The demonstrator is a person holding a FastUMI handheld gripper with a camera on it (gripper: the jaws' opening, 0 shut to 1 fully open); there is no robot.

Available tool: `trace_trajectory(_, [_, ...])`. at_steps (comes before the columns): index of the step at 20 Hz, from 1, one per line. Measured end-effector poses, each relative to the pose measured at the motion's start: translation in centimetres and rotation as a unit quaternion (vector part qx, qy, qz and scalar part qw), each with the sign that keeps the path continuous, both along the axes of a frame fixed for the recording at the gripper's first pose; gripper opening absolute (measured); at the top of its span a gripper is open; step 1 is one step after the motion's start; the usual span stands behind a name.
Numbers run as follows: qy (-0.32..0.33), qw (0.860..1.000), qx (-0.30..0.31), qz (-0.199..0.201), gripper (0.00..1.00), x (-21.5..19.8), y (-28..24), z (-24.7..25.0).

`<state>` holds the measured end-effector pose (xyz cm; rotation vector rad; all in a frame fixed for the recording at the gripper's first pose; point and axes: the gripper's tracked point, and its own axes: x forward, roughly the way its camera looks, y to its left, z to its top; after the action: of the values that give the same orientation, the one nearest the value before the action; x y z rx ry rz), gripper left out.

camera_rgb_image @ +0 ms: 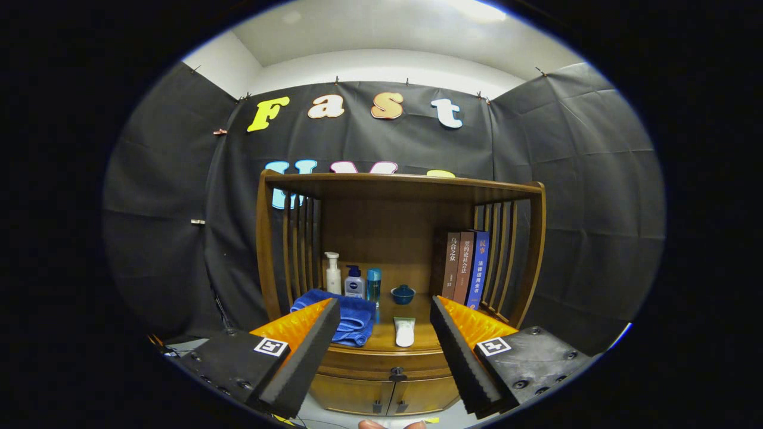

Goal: Pull open the drawer, take out the items inside it, and place them on the countertop above the cabinet.

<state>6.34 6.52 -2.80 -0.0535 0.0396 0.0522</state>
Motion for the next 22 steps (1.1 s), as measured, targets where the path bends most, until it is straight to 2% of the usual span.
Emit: trace_trajectory(22, [-0.020,1.000,-0.001,0.003,0.99,-0.8,1.3,1.5])
